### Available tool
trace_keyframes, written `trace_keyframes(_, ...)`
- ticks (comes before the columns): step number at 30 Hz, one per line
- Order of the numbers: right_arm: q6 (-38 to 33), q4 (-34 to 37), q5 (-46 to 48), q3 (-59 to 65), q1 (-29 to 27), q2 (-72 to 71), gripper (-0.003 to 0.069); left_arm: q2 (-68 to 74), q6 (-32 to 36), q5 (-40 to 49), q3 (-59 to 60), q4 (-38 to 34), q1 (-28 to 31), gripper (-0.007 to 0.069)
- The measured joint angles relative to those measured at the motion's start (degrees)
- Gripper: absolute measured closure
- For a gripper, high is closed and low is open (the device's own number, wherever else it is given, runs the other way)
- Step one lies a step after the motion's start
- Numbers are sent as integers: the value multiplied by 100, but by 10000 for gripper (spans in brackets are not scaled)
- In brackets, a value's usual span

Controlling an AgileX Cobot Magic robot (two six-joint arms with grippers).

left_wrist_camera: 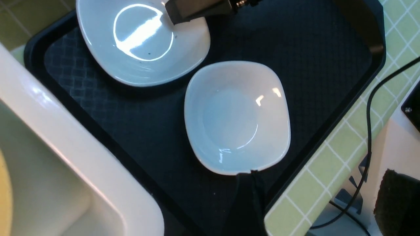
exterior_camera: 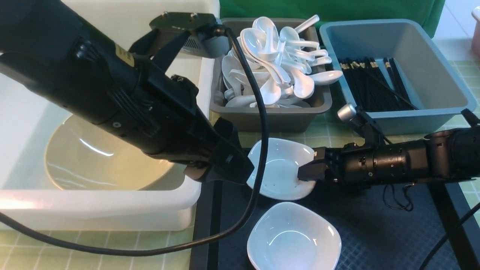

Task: On green table put chopsticks spoon bowls plates into blue grey white boxes.
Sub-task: 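Reach for and grasp the small white dish on the black tray, then place the white bowl down on the black tray with the right gripper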

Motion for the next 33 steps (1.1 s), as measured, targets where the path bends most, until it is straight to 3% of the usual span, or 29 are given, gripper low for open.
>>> trace_keyframes(8, -23, -163, 94, 320, -381, -576, 615, 0, 0, 109, 0, 5, 0, 173)
trace_keyframes(13, -107, -303, 523, 984, -1107, -1892, 615, 0, 0, 192, 0, 5, 0, 173)
trace_keyframes(16, -69, -720, 565, 1420, -1622, -2725, 615, 0, 0, 192, 0, 5, 0, 173)
trace_keyframes(19, 314, -1588, 411, 1946, -2044, -3508, 615, 0, 0, 192, 0, 5, 0, 173)
trace_keyframes(24, 954, -2665, 0, 2754, -2132, -4383, 615, 0, 0, 192, 0, 5, 0, 173)
trace_keyframes(33, 935, -2781, -956, 3367, -2132, -4504, 610, 0, 0, 192, 0, 0, 0, 173)
